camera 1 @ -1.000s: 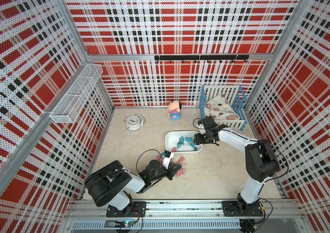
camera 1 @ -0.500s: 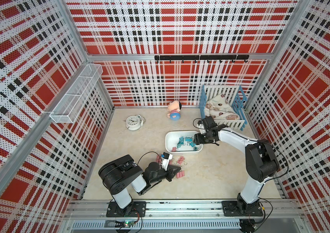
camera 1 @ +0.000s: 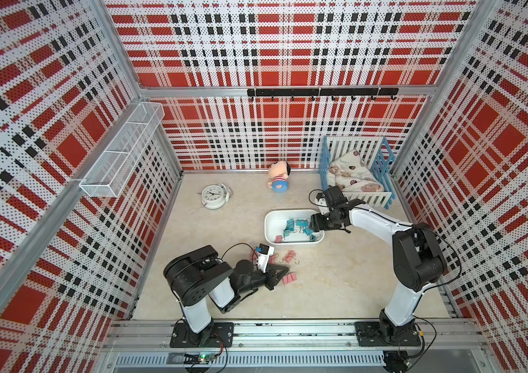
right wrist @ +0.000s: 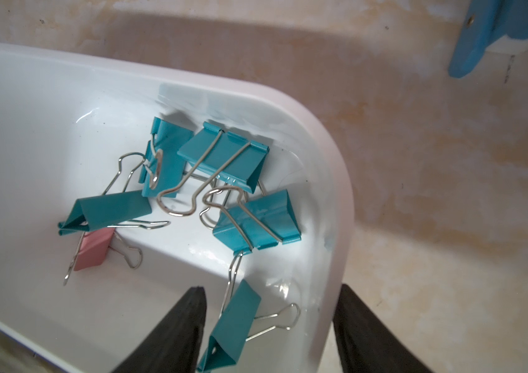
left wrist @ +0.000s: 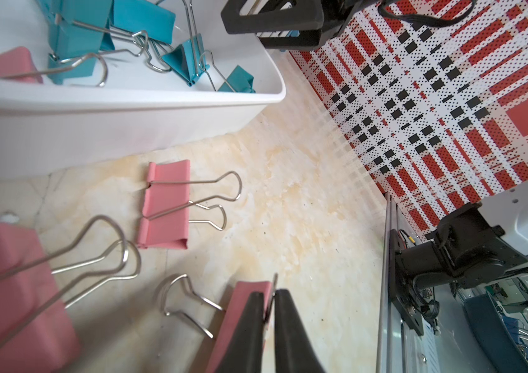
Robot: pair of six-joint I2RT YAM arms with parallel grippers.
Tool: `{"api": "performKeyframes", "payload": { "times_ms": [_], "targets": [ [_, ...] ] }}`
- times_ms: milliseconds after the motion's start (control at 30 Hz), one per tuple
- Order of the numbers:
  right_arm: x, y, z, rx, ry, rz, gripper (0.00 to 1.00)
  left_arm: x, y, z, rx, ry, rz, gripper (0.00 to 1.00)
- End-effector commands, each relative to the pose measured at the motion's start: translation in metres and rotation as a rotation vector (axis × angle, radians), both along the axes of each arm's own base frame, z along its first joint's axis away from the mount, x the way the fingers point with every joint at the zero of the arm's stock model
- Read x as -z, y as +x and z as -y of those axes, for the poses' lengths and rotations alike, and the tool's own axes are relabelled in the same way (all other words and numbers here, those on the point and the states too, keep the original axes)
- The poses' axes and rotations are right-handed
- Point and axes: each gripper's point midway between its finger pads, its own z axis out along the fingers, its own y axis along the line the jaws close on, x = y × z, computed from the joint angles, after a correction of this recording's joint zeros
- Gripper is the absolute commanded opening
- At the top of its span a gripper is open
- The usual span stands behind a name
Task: Take out the binder clips from the storage box
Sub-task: Place the binder clip at the center of the board.
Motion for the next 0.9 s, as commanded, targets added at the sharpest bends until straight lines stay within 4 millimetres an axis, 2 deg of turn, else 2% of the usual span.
{"api": "performKeyframes", "payload": {
  "times_ms": [0,167,300,667,867],
  "targets": [
    [-0.003,0.008,0.000,0.008,0.001,0.015,0.69,-0.002,-0.001,-0.001,0.003,-0.014,0.005,0.18],
    [-0.004,0.008,0.000,0.006,0.002,0.016,0.69,-0.006,-0.001,-0.002,-0.001,-0.022,0.007,0.20],
    [-0.005,0.008,0.000,0.007,0.002,0.016,0.69,-0.012,-0.002,-0.005,-0.004,-0.033,0.023,0.26],
    [-0.007,0.009,0.000,0.006,0.003,0.024,0.69,-0.014,-0.001,-0.017,-0.035,-0.019,0.023,0.30],
    [-0.008,0.009,0.000,0.006,0.000,0.025,0.69,-0.024,0.000,-0.025,-0.060,-0.014,0.047,0.31]
  ]
}}
